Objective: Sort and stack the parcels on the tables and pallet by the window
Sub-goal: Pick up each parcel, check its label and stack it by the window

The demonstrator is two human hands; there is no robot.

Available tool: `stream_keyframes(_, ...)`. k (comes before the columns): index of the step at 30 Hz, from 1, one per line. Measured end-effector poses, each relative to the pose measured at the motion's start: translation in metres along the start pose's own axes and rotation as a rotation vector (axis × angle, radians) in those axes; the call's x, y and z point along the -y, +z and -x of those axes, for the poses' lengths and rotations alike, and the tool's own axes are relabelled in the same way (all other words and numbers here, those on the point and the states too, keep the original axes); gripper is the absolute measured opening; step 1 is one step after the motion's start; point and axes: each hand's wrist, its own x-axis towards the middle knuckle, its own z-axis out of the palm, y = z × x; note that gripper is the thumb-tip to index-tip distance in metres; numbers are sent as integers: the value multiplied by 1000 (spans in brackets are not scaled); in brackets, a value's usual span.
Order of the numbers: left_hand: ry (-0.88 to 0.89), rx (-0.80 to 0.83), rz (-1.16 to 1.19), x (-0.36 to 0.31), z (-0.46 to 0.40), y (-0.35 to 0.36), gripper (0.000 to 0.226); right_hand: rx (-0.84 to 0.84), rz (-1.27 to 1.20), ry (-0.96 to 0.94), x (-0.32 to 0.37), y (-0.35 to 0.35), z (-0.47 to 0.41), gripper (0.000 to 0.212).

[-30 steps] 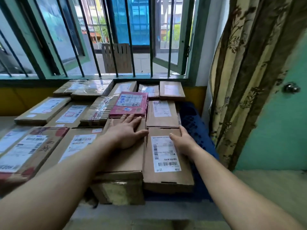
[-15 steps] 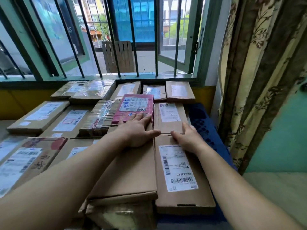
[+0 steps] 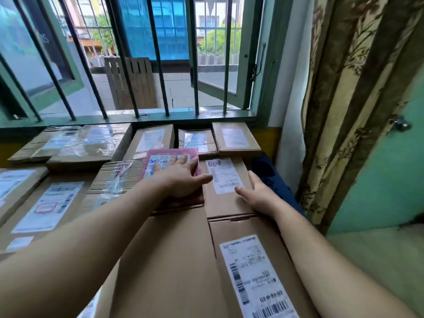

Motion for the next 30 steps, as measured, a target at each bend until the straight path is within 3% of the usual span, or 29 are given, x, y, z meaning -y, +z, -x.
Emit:
stream_keyframes(4, -20, 8, 3, 1, -28, -6, 86, -90, -49, 23, 3, -5, -38, 80)
stream_keyframes(8, -66, -14, -10, 0, -51, -12, 84, -354, -90, -38, 14, -17, -82, 69)
stream_keyframes(11, -106, -17, -8, -1, -67, -14, 84, -441, -76, -52, 22, -32, -110, 67)
stream_keyframes(18, -128, -55, -84, 1, -90, -15, 84, -282, -7, -93, 31, -39, -145, 64)
stream_keyframes(25, -139, -50, -109, 2, -95, -17, 77, -251, 43, -149, 37, -35, -147, 55)
stream_keyframes(30, -168, -13, -73, 14, -100, -16, 83, -239, 102, -128, 41, -46, -159, 57)
